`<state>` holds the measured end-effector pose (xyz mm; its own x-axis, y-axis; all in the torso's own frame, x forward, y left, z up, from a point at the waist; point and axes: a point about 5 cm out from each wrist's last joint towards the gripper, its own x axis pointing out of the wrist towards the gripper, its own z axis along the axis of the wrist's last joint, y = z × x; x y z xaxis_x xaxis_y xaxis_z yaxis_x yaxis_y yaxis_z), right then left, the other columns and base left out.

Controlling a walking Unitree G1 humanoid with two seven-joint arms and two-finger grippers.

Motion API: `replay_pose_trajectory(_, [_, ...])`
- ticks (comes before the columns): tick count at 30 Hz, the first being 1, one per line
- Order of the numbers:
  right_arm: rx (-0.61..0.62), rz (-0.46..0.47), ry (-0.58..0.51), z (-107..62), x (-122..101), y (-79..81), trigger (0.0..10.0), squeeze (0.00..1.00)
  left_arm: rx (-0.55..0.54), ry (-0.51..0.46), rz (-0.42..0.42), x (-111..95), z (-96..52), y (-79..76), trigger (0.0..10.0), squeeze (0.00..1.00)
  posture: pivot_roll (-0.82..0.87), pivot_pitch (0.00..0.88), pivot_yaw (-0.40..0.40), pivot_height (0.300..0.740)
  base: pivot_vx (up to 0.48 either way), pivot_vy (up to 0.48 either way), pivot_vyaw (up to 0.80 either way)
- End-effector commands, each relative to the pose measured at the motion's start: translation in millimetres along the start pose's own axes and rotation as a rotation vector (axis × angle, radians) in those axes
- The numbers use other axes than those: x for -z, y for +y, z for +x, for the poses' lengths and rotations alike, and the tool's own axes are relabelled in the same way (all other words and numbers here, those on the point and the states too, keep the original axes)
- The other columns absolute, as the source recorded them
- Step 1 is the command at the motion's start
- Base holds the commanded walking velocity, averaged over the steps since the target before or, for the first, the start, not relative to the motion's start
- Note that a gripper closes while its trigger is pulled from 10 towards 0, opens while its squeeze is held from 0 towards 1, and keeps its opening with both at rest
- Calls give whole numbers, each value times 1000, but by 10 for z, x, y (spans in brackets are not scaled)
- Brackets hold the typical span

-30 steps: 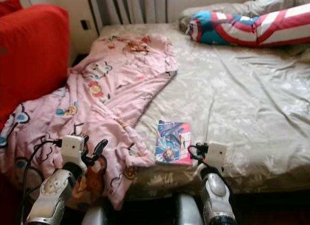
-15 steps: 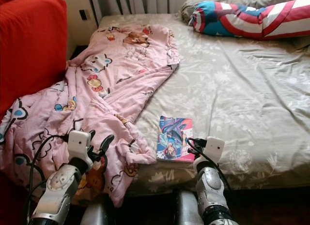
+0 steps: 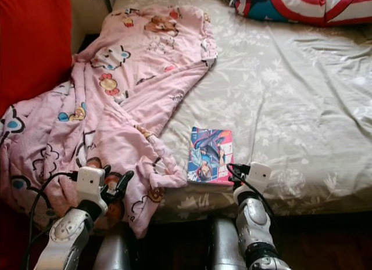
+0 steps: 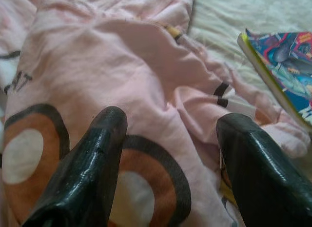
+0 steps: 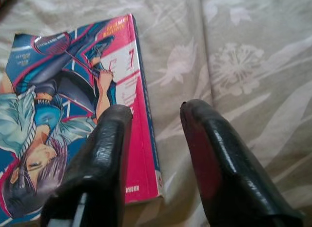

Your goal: Clean up the room

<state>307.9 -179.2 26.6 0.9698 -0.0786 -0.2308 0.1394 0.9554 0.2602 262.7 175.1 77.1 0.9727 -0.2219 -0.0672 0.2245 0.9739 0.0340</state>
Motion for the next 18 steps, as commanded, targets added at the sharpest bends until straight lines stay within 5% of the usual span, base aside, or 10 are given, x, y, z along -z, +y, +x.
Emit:
replay_pose_trajectory(1, [4,15,14,-15,44,-8,10000,1000,-3,18,7,20,-49,17,10000,0,7,250,19,585,0,0,0])
replay_pose_trajectory(2, [2,18,14,-11,41,-3,10000,1000,-4,19,8,19,-57,18,10000,0,15,257,22,585,0,0,0])
replay_pose_trajectory(3, [-10,40,20,4,35,18,10000,278,-7,23,9,18,-69,26,10000,0,16,260,22,585,0,0,0])
replay_pose_trajectory(4, [-14,48,22,11,32,25,10000,0,-8,25,9,17,-78,28,10000,0,19,264,23,585,0,0,0])
replay_pose_trajectory(18, [-85,159,19,78,-26,152,10000,0,-22,59,17,22,-197,55,10000,0,47,290,33,585,0,0,0])
